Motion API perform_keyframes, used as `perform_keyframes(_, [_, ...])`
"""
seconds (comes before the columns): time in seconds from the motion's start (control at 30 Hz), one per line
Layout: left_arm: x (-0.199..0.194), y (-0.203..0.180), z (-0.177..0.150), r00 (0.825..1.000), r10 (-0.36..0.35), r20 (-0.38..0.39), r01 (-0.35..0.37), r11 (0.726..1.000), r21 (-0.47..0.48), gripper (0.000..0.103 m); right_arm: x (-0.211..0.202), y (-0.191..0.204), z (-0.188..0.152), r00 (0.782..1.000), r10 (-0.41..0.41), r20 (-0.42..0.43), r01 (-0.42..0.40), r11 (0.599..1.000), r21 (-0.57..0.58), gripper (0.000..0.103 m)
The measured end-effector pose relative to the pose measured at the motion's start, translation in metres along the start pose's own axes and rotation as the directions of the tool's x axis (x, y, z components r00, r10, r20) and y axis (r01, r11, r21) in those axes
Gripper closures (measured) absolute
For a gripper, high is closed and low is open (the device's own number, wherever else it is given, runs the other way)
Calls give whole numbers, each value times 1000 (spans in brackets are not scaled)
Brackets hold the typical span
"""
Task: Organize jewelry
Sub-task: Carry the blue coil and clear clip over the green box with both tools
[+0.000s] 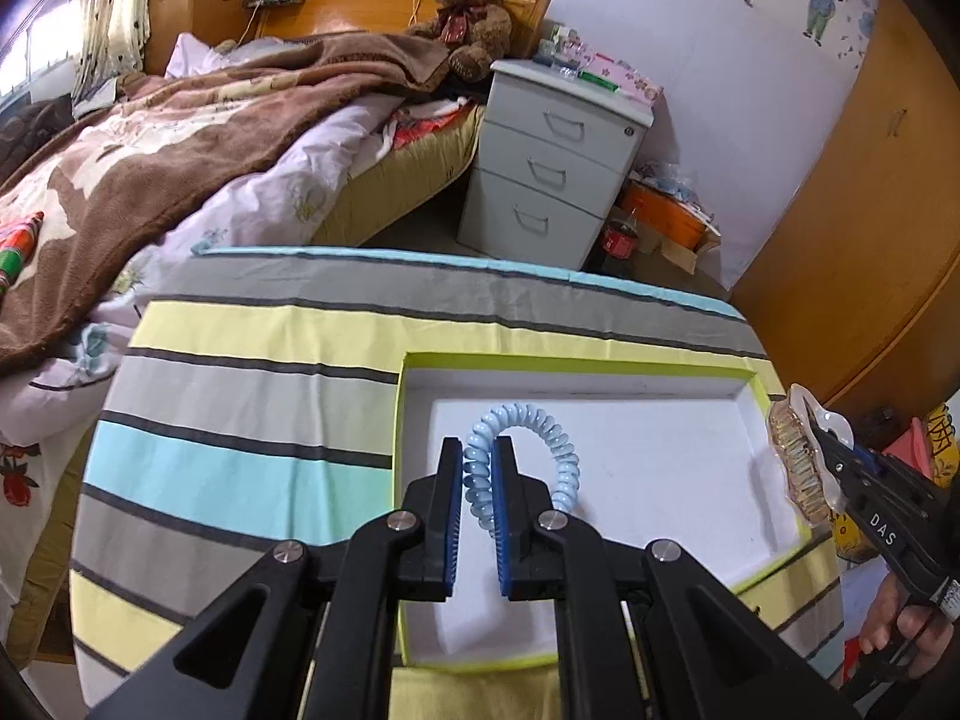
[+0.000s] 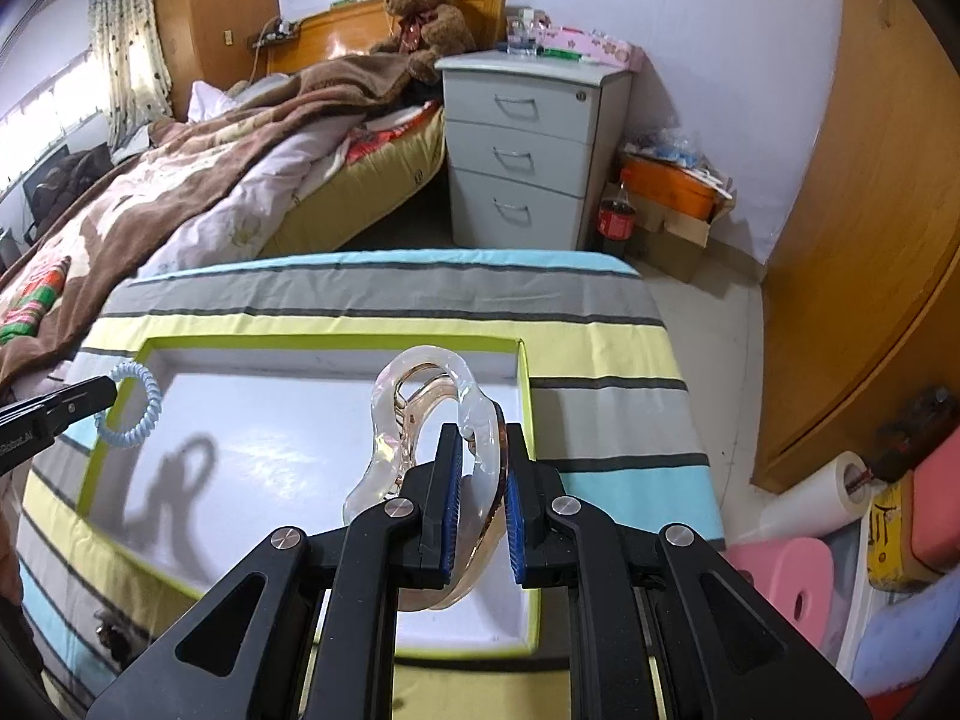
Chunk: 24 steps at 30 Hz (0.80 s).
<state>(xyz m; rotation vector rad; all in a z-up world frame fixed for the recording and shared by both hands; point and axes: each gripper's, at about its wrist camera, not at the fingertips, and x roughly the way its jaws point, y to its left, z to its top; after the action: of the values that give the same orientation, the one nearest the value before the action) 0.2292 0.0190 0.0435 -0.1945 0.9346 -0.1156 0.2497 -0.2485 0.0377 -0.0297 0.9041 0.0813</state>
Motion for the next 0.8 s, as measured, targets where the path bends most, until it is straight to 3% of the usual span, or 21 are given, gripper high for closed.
perform_keyframes(0.8, [60,0,8,995,38,-89,-38,999,1,93,48,3,13,998,-38,-50,37,999,-27,89])
